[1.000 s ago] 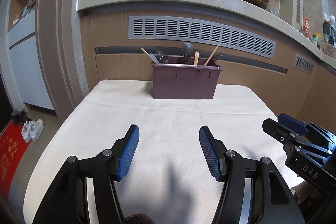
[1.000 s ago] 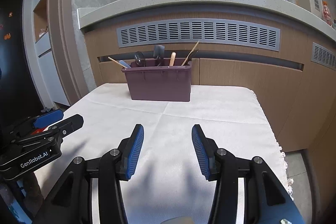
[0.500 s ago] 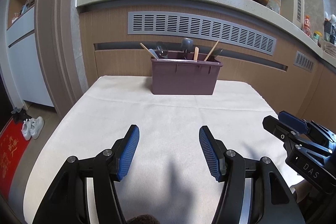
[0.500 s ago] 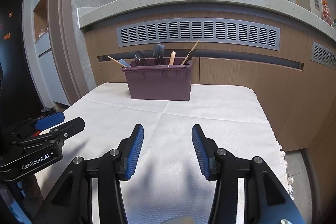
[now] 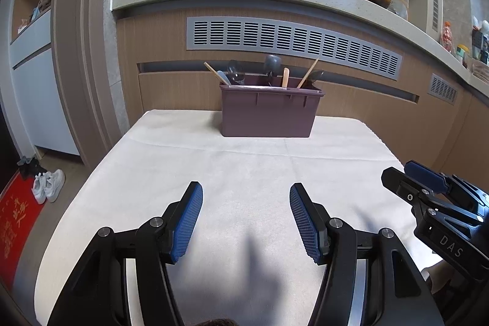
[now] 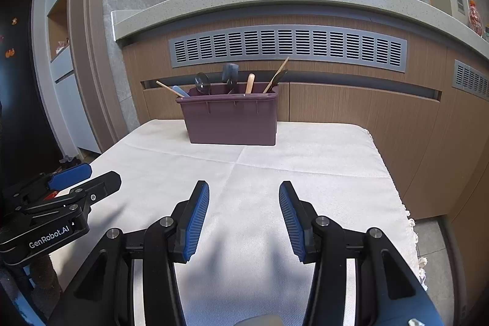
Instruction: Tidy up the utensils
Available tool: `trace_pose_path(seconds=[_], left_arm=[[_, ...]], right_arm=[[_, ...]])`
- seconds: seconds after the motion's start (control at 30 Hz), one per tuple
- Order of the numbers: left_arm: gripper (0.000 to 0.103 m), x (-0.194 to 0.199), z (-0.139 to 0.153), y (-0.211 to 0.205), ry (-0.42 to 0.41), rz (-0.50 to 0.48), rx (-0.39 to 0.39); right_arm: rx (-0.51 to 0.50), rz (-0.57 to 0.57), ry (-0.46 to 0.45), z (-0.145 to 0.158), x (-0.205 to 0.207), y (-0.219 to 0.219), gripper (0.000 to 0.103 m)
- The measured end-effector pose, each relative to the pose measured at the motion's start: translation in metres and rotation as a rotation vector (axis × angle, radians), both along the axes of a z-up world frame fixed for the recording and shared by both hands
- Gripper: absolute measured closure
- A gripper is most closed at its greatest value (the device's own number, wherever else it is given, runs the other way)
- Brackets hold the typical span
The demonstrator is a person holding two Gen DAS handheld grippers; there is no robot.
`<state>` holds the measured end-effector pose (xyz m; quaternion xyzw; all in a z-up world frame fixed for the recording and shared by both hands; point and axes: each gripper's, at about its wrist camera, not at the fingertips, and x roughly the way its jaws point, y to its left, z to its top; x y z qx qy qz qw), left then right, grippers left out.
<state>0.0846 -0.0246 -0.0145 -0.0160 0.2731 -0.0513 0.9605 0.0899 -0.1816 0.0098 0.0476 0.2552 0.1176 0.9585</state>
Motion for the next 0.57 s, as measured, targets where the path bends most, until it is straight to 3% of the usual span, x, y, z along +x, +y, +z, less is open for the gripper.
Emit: trace_pose_path(seconds=[0.57], left_arm=[[0.043, -0.0043, 0.0006, 0.0009, -0.024, -0.001, 0.008]], right_arm=[[-0.002, -0.003, -0.005, 0.0035, -0.0022, 0.0004, 0.058]])
